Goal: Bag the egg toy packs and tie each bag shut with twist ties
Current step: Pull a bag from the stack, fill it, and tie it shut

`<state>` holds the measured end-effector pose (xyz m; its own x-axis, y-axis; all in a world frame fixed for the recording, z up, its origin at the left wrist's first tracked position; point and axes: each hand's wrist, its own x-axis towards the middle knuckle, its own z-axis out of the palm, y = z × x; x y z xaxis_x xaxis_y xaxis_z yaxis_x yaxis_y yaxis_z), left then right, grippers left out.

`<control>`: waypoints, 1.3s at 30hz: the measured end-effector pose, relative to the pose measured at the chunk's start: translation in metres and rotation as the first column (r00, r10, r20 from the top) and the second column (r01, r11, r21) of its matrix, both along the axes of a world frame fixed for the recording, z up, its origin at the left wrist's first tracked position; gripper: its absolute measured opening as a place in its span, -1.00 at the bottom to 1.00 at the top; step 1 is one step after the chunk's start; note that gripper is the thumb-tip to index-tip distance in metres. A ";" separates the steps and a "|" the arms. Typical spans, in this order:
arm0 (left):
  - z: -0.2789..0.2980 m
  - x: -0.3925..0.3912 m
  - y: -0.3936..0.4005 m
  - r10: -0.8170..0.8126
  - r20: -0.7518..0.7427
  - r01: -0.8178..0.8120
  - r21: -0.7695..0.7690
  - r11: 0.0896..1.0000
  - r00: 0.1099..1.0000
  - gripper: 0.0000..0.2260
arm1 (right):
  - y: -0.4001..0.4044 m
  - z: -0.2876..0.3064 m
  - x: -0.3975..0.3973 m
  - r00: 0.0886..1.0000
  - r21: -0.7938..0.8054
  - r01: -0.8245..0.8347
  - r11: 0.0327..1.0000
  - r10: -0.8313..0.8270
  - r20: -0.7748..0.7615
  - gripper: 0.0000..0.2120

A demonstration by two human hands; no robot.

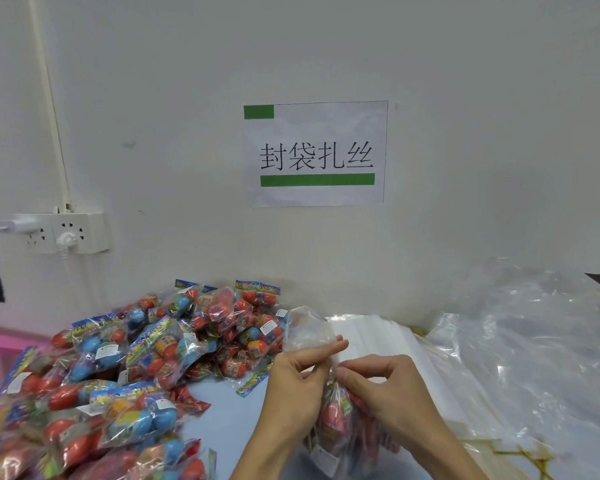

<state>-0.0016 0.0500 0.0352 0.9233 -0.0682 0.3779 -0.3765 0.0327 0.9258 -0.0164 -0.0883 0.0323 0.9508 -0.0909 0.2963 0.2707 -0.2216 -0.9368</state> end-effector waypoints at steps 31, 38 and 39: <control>-0.001 -0.008 -0.002 -0.265 0.053 0.227 0.374 0.899 0.963 -0.33 | -0.016 0.004 0.003 0.999 -0.350 0.020 0.937 -0.029 -0.021 -0.75; -0.008 -0.005 -0.008 -0.175 0.139 0.074 0.536 0.841 0.975 -0.50 | -0.009 0.000 0.002 0.988 -0.449 0.145 0.882 -0.156 0.011 -0.83; -0.008 -0.006 -0.010 -0.164 0.144 0.065 0.526 0.848 0.976 -0.51 | -0.008 -0.001 0.002 0.986 -0.439 0.158 0.885 -0.167 0.018 -0.83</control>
